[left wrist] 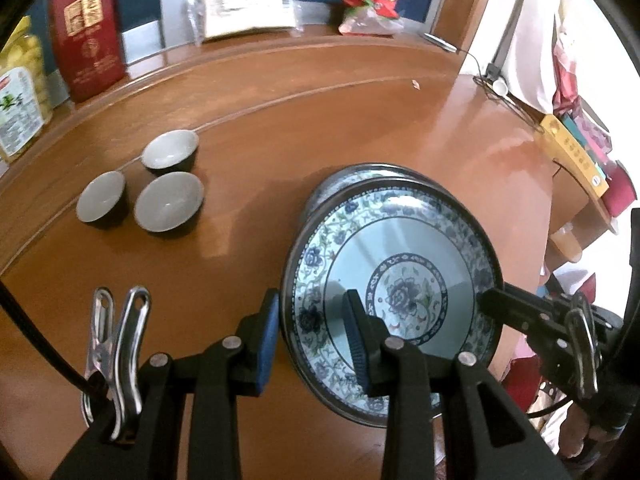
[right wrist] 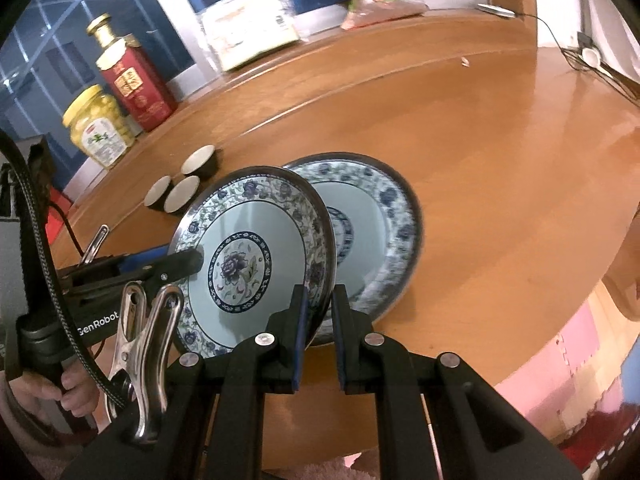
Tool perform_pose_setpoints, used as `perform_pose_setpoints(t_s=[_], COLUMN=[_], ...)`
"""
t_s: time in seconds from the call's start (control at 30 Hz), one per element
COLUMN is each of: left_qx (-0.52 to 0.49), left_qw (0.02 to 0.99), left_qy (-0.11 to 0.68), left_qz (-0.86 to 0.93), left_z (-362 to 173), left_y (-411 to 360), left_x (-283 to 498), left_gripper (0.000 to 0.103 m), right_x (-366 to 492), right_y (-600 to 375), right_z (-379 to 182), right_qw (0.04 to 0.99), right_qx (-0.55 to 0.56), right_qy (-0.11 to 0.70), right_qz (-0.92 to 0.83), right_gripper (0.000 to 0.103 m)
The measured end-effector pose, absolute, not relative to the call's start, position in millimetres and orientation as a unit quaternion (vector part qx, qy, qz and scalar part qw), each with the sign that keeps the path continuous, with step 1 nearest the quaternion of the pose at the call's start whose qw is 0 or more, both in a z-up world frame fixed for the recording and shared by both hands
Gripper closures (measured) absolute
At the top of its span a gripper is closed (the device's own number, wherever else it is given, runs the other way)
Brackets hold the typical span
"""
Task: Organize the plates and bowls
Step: 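Lift and carry the held plate toward the other plate with both tools, then lower the held plate onto the other plate and open both tools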
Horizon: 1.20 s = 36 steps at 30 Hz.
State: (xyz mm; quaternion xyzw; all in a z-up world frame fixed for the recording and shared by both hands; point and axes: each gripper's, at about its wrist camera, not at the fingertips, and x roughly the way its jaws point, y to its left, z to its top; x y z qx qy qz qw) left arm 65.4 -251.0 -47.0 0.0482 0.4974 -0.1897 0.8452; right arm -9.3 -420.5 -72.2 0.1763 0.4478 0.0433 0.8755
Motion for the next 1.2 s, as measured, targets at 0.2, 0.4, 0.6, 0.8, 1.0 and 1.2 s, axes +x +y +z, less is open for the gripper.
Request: perform_pose_setpoints(t_s=[0.2,0.4,0.6,0.8,1.0,1.2], left_qx=[0.047,0.044,0.040,0.041,0.045,0.042], left_qw=[0.840,0.837,0.832,0.830,0.833,0.834], left_qy=[0.505,0.510,0.518,0.524,0.520,0.520], left_qz=[-0.195,-0.196,-0.192,-0.187,-0.182,-0.177], left_z=[-55,-60,-67,-74,-75,-75], left_y=[-267,-273,-280,-284,-289,-290], left_x=[74,80,87,91,93,94], left_gripper=[0.070,0.070,0.070,0.070,0.070,0.070], right_x=[-7,-2,5,8,15,23], right_y=[-433,-442,-446,-445,-445,-443], right_z=[-77,-81,-83,-80,-81,-84], right_qw=[0.873,0.870,0.869,0.878,0.880,0.883], right_qx=[0.173,0.173,0.167,0.138,0.119,0.099], right_qy=[0.454,0.461,0.465,0.459,0.459,0.459], right_qz=[0.030,0.025,0.024,0.019,0.020,0.019], right_gripper=[0.089,0.089,0.088,0.088,0.088,0.087])
